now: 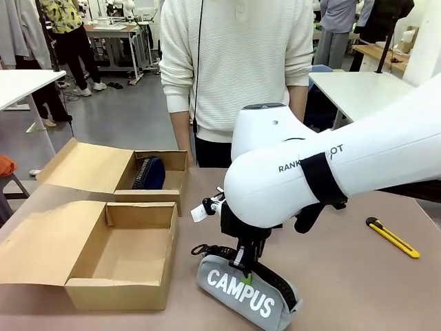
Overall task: Place items inside the box.
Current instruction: Pick up a Pencil pouch or Stapler and place it inside the Mailer Box closest to the robot.
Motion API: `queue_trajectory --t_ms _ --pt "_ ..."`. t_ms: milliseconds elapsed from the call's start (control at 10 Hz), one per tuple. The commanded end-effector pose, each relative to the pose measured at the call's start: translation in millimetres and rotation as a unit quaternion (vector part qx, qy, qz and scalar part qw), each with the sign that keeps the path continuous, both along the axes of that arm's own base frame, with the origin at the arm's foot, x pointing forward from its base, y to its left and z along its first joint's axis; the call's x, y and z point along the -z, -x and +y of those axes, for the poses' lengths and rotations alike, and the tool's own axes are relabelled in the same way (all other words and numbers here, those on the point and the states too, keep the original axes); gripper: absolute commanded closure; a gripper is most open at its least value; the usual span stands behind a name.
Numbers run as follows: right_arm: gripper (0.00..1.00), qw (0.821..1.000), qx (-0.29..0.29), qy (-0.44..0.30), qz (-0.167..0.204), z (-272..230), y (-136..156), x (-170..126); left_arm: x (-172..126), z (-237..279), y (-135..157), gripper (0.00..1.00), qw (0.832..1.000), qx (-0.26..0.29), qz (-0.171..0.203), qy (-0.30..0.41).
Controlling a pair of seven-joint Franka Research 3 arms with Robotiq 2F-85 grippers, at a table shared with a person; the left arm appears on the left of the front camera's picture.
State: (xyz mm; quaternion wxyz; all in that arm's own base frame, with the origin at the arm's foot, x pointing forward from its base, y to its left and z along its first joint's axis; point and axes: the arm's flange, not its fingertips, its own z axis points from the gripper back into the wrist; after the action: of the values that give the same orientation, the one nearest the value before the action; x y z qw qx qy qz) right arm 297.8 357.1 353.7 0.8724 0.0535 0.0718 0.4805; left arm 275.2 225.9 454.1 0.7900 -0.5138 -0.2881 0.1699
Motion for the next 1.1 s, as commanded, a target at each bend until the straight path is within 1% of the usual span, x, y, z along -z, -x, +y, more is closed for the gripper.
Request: queue_trajectory --t_ms 0,100,200,300,400,500,600,700,800,900,1000 --pt "1.0 0.999 0.031 0.005 0.004 0.3 6.4 -18.9 0.0 0.7 -0.2 0.0 1.0 0.004 -0.013 0.0" --pt "1.0 0.999 0.047 0.004 0.0 -0.3 12.5 -27.3 0.0 0.7 -0.2 0.0 1.0 0.004 -0.013 0.0" --pt "1.0 0.993 0.116 -0.014 -0.003 -0.2 19.2 -40.8 0.0 0.7 -0.2 0.0 1.0 0.004 -0.013 0.0" --pt "1.0 0.977 0.197 -0.075 -0.022 -1.1 31.6 -62.8 0.0 0.7 -0.2 0.0 1.0 0.004 -0.013 0.0" --pt "1.0 0.944 0.312 -0.086 -0.065 -7.5 41.7 -81.0 0.0 0.7 -0.2 0.0 1.0 0.004 -0.013 0.0" --pt "1.0 0.896 0.43 -0.069 -0.083 -18.2 55.5 -95.0 0.0 0.7 -0.2 0.0 1.0 0.004 -0.013 0.0" --pt "1.0 0.85 0.511 -0.028 -0.126 -28.9 69.9 -105.4 0.0 0.7 -0.2 0.0 1.0 0.004 -0.013 0.0" --pt "1.0 0.892 0.436 -0.042 -0.112 -21.5 81.8 -111.9 0.0 0.7 -0.2 0.0 1.0 0.004 -0.013 0.0" --pt "1.0 0.937 0.337 -0.081 -0.039 -18.0 44.4 -107.8 0.0 0.7 -0.2 0.0 1.0 0.004 -0.013 0.0" --pt "1.0 0.937 0.337 -0.081 -0.039 -18.0 44.4 -107.8 0.0 0.7 -0.2 0.0 1.0 0.004 -0.013 0.0" --pt "0.92 0.912 0.396 -0.077 -0.075 -26.4 70.1 -117.9 0.0 0.7 -0.2 0.0 1.0 0.004 -0.013 0.0"
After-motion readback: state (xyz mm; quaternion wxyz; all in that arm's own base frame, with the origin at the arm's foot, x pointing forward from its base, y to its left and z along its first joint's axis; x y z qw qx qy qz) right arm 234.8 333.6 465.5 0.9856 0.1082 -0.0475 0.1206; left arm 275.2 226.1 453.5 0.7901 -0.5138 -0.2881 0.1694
